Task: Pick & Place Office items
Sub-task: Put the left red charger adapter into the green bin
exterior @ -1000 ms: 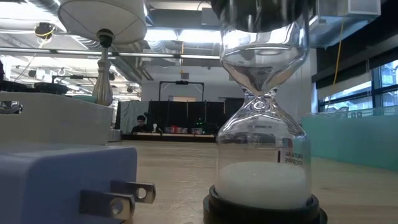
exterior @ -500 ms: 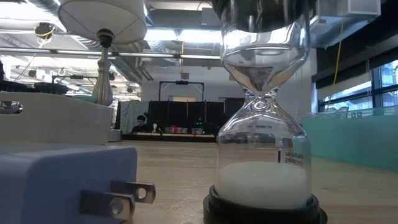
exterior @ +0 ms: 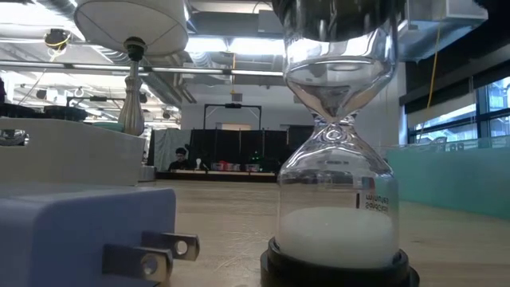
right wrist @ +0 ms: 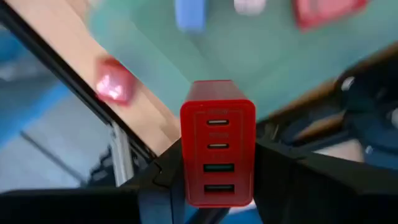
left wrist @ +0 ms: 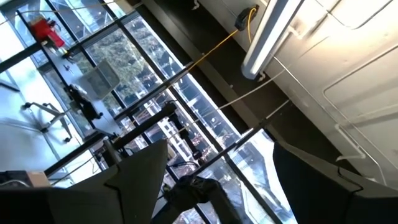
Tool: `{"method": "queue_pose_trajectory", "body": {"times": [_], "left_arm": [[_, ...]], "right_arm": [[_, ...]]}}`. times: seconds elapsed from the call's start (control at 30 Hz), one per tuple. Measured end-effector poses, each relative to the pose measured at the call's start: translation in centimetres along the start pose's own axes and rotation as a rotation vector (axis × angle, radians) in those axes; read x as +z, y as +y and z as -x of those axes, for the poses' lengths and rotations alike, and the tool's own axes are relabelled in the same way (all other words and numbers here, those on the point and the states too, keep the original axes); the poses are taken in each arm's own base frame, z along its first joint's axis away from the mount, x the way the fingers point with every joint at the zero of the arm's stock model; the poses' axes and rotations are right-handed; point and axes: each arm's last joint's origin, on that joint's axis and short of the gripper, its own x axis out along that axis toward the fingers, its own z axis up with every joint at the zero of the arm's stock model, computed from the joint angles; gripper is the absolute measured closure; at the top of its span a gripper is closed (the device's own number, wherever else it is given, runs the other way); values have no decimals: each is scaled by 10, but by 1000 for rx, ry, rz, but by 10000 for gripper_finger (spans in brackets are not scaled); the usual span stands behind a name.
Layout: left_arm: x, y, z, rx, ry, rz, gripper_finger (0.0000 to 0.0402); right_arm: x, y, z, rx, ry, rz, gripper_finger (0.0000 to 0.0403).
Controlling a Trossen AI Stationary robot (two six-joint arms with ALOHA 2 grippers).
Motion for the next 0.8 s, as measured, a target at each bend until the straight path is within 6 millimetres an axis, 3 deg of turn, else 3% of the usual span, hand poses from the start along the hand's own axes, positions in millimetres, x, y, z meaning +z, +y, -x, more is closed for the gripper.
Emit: {"method": "queue_pose_trajectory", "body": {"times": [0.13, 0.3, 0.6, 0.8], "left_arm": [[-1, -1, 0, -21, 20, 1, 114], [-2, -2, 0, -51, 49, 2, 114], [-4, 0, 0, -49, 74, -8, 114], [-4, 0, 0, -49, 74, -8, 114]], "right_arm": [[5, -2, -40, 66, 161, 1, 277], [13, -2, -78, 198, 221, 31, 277], [24, -34, -122, 127, 230, -73, 277], [28, -46, -134, 118, 232, -91, 276]]}}
